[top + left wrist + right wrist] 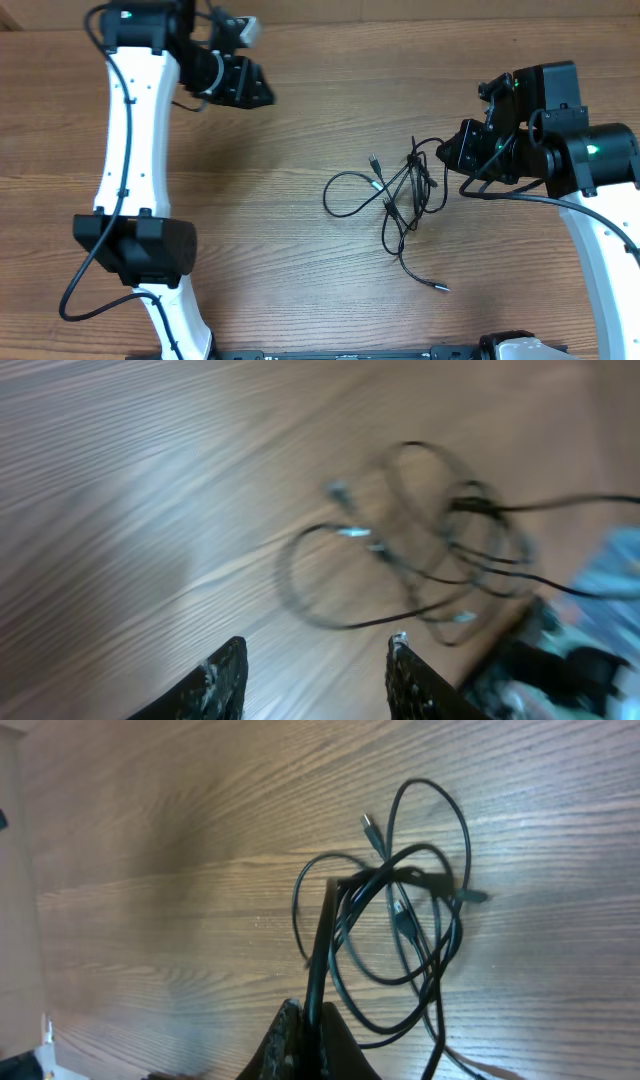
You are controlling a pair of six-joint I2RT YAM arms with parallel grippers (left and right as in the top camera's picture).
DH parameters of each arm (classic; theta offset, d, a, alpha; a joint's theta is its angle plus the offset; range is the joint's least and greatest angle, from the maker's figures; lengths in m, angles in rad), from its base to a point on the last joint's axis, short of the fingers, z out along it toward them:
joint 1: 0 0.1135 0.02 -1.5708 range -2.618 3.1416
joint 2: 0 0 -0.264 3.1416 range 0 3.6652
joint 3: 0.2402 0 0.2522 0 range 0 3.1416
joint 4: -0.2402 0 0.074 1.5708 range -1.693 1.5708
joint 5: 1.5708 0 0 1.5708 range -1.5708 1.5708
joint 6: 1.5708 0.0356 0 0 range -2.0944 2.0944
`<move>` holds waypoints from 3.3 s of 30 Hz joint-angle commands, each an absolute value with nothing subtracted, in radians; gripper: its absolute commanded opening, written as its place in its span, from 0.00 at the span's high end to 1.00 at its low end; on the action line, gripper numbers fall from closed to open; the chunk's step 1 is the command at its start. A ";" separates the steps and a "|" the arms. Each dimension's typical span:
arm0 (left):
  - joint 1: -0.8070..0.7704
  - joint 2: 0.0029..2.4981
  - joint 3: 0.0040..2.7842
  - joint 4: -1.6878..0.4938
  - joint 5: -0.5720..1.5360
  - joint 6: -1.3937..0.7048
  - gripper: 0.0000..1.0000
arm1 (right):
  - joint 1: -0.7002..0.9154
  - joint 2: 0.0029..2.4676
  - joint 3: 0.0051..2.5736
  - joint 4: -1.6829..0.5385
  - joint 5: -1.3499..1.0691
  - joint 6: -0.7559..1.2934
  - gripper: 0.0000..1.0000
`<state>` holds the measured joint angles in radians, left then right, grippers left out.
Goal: Untangle cables
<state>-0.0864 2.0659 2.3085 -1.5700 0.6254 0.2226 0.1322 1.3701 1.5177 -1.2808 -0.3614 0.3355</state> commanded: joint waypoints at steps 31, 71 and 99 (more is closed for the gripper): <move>-0.664 2.118 2.323 -1.229 0.467 -0.453 0.41 | -0.086 1.371 1.775 -1.228 -0.387 0.504 0.96; -0.549 2.089 2.326 -1.150 0.365 -0.274 0.96 | -0.086 1.371 1.773 -1.358 -0.208 0.443 0.96; -0.286 1.661 2.326 -1.105 0.413 -0.254 0.96 | -0.084 1.638 1.790 -1.467 -0.327 0.142 0.44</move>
